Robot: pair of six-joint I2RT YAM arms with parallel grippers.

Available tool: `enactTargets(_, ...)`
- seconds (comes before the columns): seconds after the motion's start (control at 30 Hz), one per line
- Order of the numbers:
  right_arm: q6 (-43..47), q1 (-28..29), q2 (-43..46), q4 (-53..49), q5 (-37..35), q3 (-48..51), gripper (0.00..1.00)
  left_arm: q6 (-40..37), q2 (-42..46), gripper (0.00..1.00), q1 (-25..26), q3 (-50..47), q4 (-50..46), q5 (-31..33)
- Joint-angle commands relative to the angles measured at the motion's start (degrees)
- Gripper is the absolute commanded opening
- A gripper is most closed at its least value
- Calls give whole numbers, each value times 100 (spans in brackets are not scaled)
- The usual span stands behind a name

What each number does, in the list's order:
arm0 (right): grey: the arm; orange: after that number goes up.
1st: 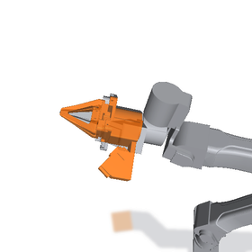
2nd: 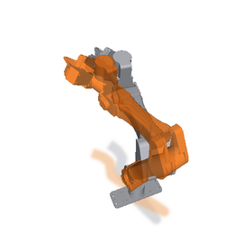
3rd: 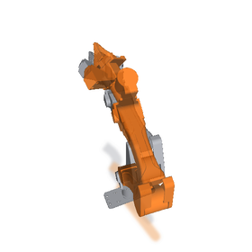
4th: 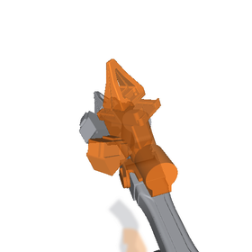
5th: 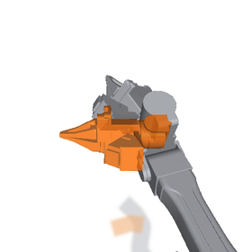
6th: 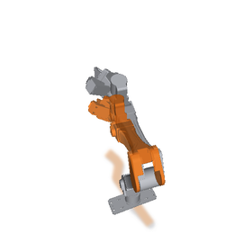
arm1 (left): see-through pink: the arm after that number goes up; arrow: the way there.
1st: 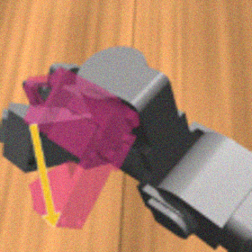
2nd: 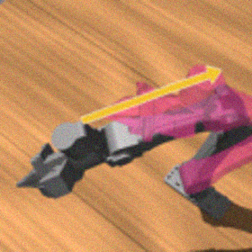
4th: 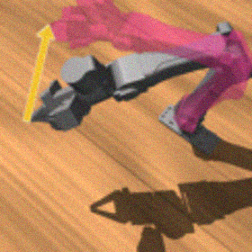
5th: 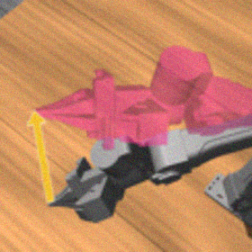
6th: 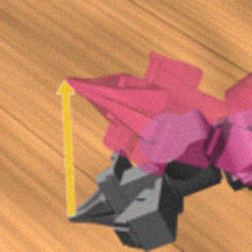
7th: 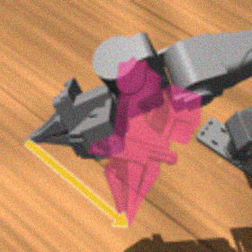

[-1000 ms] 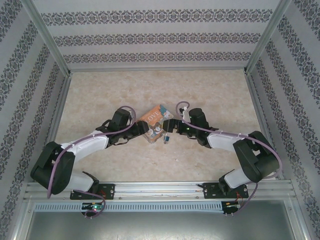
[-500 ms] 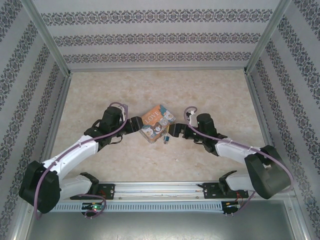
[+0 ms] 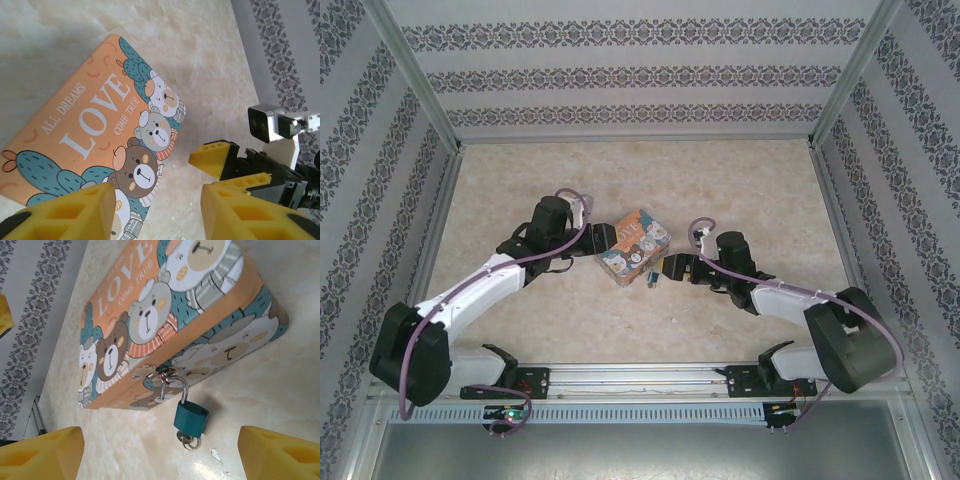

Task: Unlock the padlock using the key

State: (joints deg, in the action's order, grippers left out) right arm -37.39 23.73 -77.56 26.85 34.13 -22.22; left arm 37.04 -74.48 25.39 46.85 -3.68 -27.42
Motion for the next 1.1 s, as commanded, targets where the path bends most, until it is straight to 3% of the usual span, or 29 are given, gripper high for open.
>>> enactTargets(0.0,-12,-51,-270,501,301,8,76,132,-337,44,-27,273,367,-450)
enactTargets(0.37,-196,-1,-1150,1246,420,-105,60,32,-1255,37,28,535,463,-658)
enactTargets(1.07,-405,137,-2283,2352,883,-465,51,375,-1519,32,31,172,474,-396)
